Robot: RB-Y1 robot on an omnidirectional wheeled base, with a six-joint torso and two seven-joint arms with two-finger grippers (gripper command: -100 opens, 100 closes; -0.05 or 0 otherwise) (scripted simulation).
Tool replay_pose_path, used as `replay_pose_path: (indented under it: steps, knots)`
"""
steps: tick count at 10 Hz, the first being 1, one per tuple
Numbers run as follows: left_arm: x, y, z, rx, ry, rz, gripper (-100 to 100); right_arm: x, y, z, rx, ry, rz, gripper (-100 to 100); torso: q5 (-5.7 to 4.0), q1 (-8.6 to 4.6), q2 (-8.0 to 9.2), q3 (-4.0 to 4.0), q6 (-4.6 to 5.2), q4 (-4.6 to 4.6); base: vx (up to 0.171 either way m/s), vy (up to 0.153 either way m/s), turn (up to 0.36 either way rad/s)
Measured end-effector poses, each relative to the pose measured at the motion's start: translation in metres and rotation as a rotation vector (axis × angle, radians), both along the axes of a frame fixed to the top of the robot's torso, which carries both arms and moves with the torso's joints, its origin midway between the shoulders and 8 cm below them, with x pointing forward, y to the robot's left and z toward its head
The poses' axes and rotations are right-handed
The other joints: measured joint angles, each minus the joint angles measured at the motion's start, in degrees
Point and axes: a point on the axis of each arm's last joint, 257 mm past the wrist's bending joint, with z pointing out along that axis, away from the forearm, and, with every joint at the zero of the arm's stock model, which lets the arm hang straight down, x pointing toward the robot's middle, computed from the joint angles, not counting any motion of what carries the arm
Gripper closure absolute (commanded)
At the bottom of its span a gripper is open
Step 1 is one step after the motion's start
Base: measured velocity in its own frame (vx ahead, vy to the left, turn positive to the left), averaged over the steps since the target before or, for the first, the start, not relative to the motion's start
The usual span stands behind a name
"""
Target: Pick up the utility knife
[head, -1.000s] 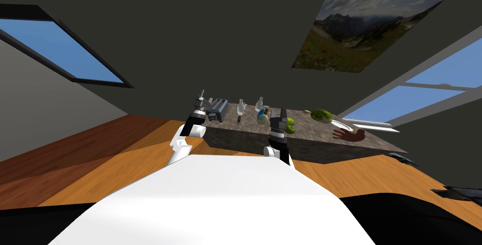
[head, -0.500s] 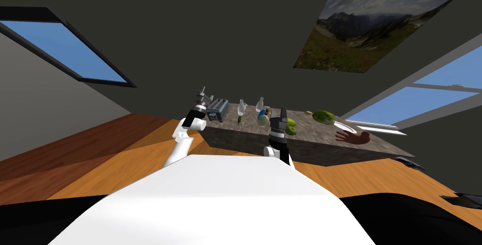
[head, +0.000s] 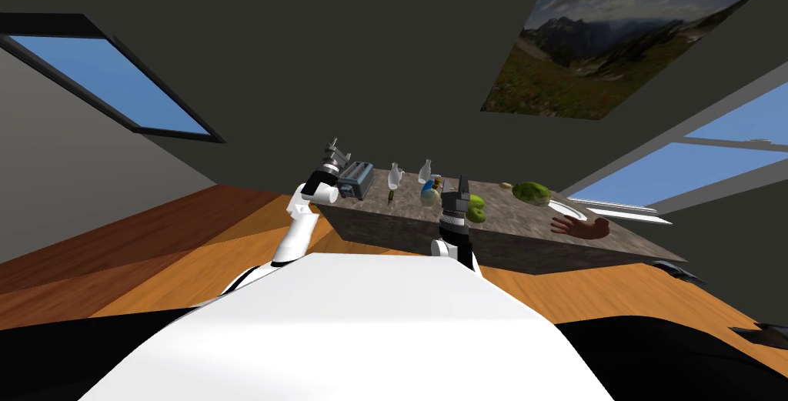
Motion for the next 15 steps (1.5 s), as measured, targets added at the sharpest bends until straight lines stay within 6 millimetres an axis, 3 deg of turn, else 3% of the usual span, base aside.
replay_pose_path:
  steps: [6,15]
  knots:
    - [0.048,0.013,-0.005,-0.138,0.141,-0.018,-100,0.0,0.0,0.0,0.0,0.0,0.0,0,-0.02,-0.08,-0.01,-0.01,0.0,0.0,0.006,-0.032,0.013]
    - [0.1,0.031,-0.027,-0.327,0.367,-0.01,-100,0.0,0.0,0.0,0.0,0.0,0.0,0,-0.03,-0.17,-0.01,-0.01,0.0,0.0,0.005,-0.045,0.002]
